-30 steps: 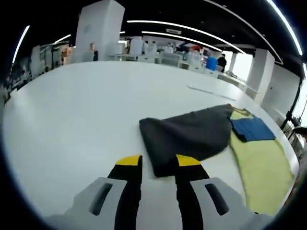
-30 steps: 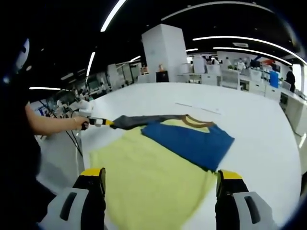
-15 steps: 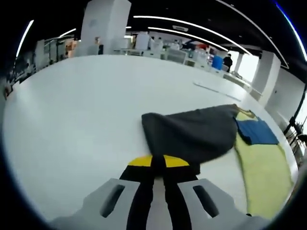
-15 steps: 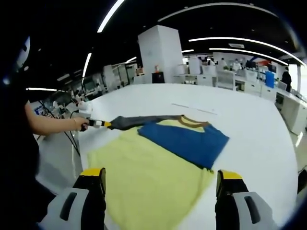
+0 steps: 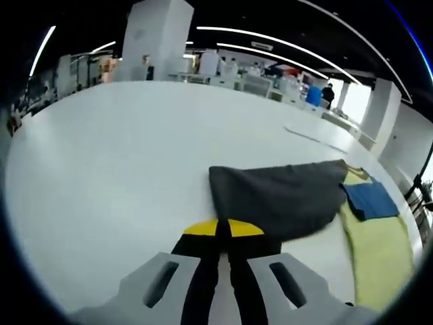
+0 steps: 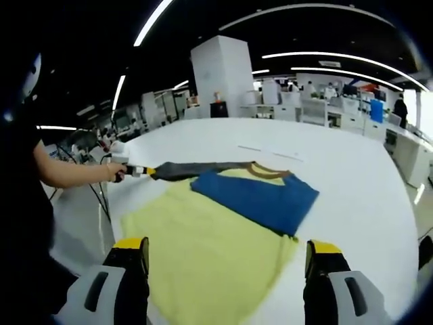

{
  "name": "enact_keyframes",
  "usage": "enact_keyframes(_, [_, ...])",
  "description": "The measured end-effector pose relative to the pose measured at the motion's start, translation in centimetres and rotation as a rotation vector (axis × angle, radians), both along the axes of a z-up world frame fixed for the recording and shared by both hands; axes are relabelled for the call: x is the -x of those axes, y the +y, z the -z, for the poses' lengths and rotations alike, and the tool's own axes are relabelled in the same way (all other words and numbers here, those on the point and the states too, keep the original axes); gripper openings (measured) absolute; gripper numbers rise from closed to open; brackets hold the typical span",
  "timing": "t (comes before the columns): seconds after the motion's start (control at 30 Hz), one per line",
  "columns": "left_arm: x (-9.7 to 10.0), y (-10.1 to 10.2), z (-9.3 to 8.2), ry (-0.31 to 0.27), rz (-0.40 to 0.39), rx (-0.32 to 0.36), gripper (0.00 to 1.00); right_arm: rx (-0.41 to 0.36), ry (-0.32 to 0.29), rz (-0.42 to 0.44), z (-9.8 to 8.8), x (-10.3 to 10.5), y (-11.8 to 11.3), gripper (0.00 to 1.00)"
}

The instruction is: Fold the garment on the visible template until the final outline fits inside the template.

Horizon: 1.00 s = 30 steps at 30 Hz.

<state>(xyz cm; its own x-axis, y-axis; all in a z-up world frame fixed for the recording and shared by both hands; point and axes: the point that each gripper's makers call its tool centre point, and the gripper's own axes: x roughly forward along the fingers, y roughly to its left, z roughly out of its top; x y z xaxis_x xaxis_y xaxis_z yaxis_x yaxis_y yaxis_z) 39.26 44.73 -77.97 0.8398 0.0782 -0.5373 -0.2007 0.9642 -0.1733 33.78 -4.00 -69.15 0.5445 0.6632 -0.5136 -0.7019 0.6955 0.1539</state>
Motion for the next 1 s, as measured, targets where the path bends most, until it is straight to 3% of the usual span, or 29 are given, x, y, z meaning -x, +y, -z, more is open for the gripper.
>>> enact_keyframes(0.33, [-0.4, 0.5, 0.4, 0.015, 0.014, -0.032, 0.01, 0.006, 0.006, 0.019, 0.2, 0.3, -0.3, 0.95])
enact_keyframes(0.57, [0.0, 0.2, 0.0, 0.002, 0.011, -0.01, 0.01, -0.001, 0.005, 0.029, 0.0, 0.5, 0.0, 0.96])
enact_keyframes(0.83, [0.1, -0.2, -1.2, -0.033, 0.014, 0.007, 0.01, -0.001, 0.01, 0.031, -0.1, 0.7, 0.3, 0.96])
enact_keyframes(1.0, [-0.4, -1.0, -2.9, -0.087, 0.011, 0.032, 0.0, -0.007, 0.007, 0.018, -0.3, 0.9, 0.6, 0.96])
